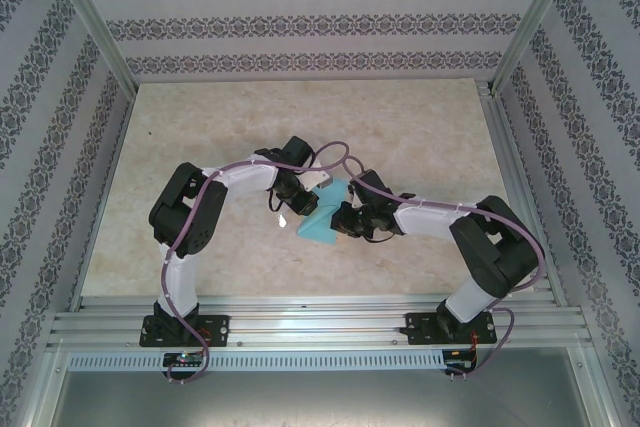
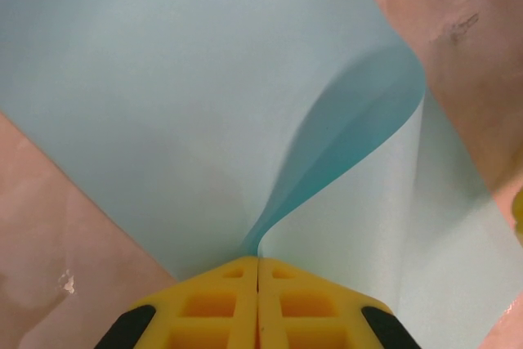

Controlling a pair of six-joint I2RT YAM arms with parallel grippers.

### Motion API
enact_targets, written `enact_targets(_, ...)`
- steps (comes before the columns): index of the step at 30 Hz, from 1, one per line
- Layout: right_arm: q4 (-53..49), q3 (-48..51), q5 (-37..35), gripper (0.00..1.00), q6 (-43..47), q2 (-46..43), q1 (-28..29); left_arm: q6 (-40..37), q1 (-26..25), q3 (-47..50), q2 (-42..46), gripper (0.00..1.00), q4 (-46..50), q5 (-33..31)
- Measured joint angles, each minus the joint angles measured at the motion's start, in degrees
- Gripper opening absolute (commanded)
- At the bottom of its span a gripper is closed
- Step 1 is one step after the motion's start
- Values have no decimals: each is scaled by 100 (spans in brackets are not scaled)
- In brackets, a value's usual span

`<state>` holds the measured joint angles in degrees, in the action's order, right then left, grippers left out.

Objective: Fold a paper plane with a square sheet of paper (fold left side to right side)
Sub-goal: Fold the triangle a second time at the center of the table.

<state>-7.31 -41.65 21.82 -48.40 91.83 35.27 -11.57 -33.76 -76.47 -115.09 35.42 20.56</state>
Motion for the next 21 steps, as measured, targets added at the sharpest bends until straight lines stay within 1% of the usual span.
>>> enact_targets(4, 129, 0, 107, 13, -142, -188, -120, 0, 0, 0, -2, 7, 0, 4)
enact_targets(10, 682, 2, 234, 12, -531, -179, -208, 0, 0, 0, -2, 6, 0, 13)
enact_targets(15, 1241, 2, 269, 12, -916, 22, -280, 0, 0, 0, -2, 7, 0, 15)
enact_targets(21, 1458, 0, 264, 12, -1193, 361, -280, 2, 0, 0, -2, 6, 0, 15)
